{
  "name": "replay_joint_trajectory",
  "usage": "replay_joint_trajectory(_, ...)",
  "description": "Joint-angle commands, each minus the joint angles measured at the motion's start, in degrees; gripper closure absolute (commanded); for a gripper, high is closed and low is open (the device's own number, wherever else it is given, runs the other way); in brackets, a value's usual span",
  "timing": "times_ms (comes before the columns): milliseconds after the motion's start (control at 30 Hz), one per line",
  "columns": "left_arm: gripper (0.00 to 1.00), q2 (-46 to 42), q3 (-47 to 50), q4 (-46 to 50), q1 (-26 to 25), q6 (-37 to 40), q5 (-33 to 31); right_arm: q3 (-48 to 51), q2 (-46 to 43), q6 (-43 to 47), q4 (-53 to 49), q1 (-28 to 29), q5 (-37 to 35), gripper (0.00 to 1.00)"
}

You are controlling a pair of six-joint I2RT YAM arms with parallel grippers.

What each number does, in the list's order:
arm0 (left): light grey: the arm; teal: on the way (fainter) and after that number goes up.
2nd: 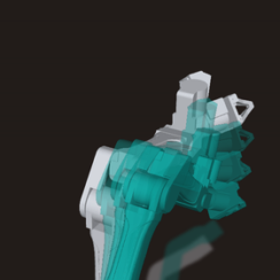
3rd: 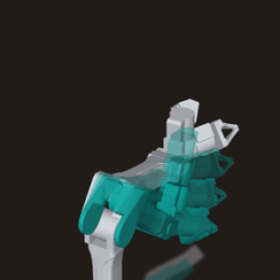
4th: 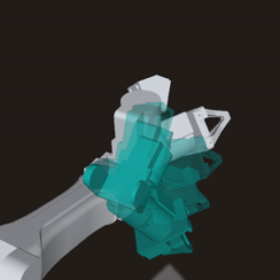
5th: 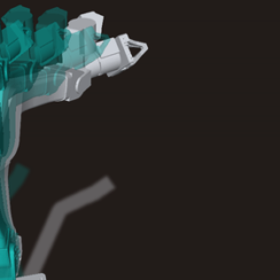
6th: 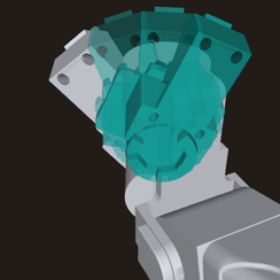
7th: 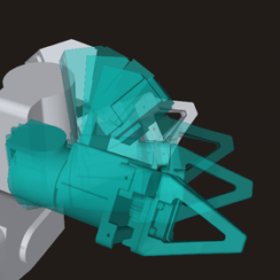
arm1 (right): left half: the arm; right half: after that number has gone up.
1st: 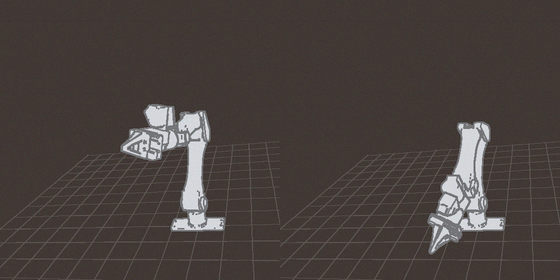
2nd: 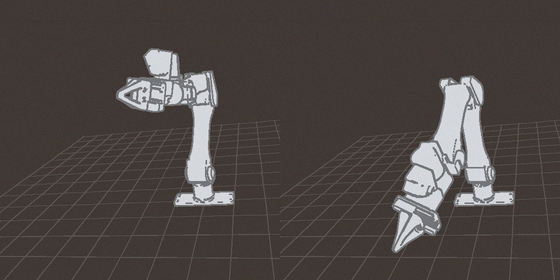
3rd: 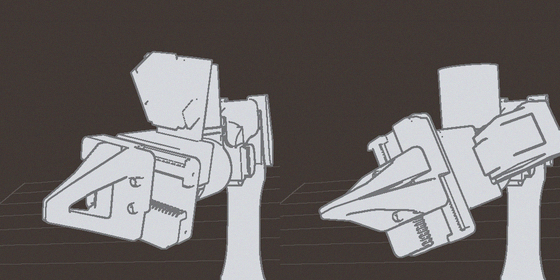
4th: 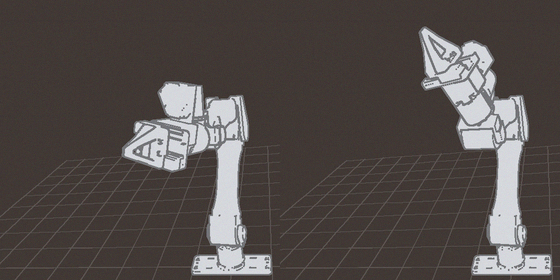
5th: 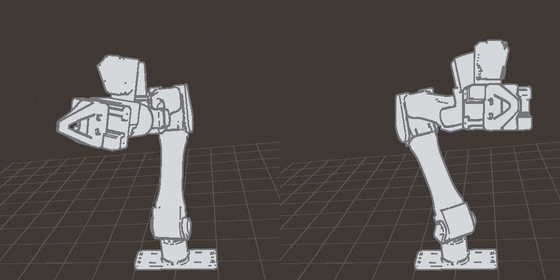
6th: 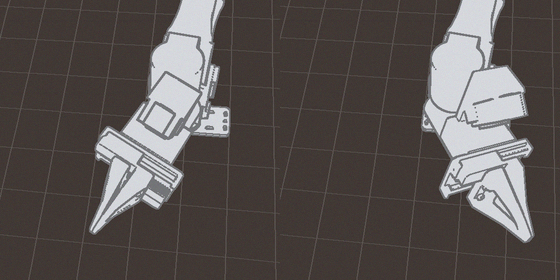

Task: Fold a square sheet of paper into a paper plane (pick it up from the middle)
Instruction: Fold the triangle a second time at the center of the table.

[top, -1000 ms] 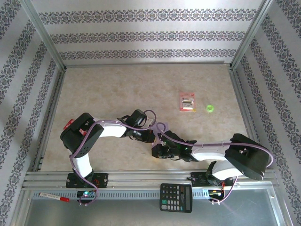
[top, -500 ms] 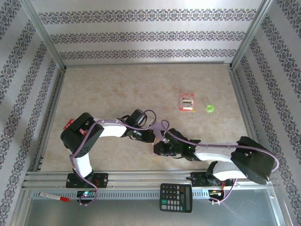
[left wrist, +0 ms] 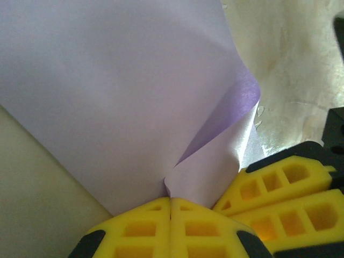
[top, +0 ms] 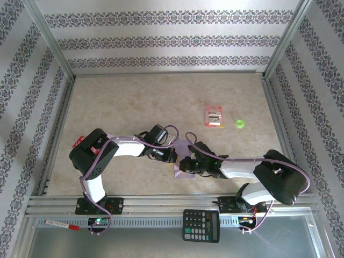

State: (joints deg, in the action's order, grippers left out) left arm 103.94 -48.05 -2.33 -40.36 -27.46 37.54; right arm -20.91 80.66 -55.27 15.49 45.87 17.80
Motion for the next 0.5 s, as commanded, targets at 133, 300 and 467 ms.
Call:
replay_joint_trajectory(133,1.00,5.7,1.4,6.3,-0.1,2.3,-6.8,2.4,-1.9,1.2,-1.7,-1.5,1.3,0.91)
replay_joint_trajectory(300,1.00,6.0,1.2,6.3,-0.2,2.0,-6.4,-0.5,-7.0,1.0,-3.9,-2.8,1.3,0.91)
replay_joint_trajectory(467,1.00,6.3,0.8,6.4,-0.2,2.1,-6.4,-2.3,-4.3,3.2,-4.2,-4.9,2.2,0.91)
